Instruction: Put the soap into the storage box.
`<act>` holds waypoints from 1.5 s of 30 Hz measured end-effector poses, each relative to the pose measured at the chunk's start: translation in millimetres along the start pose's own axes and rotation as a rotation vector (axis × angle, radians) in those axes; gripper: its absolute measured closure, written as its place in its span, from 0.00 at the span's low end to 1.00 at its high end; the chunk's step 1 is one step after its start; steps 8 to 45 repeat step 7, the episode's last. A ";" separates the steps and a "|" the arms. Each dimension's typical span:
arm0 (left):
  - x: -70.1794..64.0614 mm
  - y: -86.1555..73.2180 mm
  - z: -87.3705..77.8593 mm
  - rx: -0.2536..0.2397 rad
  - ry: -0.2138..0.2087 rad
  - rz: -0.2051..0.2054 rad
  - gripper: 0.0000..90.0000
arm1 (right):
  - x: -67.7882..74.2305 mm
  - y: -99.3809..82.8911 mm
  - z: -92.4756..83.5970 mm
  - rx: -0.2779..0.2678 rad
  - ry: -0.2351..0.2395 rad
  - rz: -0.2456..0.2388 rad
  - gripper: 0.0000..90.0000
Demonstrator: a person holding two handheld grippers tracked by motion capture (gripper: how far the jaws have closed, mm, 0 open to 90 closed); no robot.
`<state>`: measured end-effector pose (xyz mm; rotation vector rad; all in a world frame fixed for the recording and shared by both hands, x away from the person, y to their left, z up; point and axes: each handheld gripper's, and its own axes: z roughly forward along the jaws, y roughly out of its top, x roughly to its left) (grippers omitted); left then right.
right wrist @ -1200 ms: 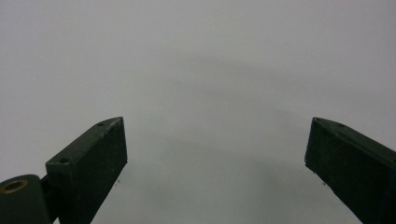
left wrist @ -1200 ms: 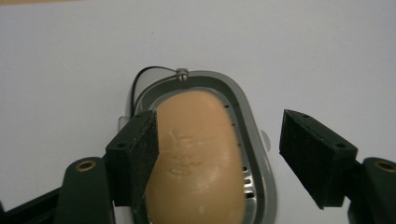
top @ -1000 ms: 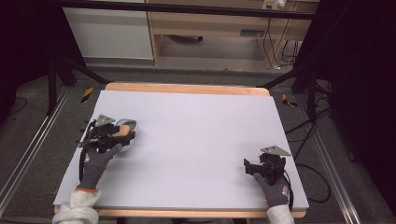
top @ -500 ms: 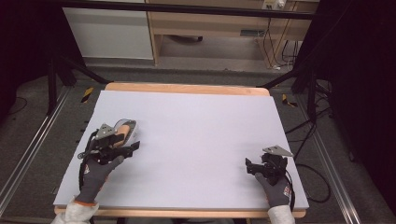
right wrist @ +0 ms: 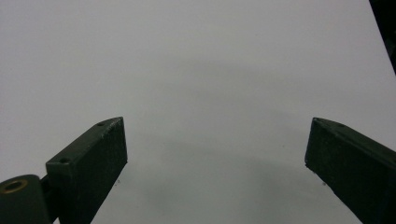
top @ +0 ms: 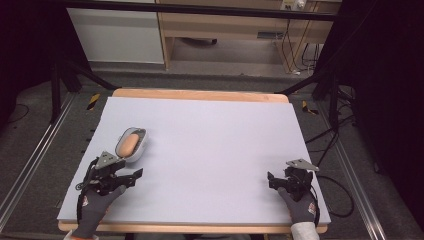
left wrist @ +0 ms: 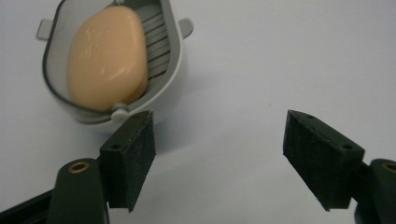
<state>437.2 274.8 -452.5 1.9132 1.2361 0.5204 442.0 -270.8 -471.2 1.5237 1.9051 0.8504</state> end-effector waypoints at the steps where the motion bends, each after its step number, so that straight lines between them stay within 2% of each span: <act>1: 1.7 -2.7 -0.5 0.006 0.008 -0.007 0.27 | 0.0 -0.1 -0.4 0.000 -0.006 -0.006 0.07; 7: 10.7 -11.4 -2.7 0.018 0.047 -0.018 0.25 | 0.6 -1.2 -1.8 0.005 -0.011 -0.017 0.07; 45: 10.7 -11.4 -2.7 0.018 0.047 -0.018 0.25 | 0.6 -1.2 -1.8 0.005 -0.011 -0.017 0.07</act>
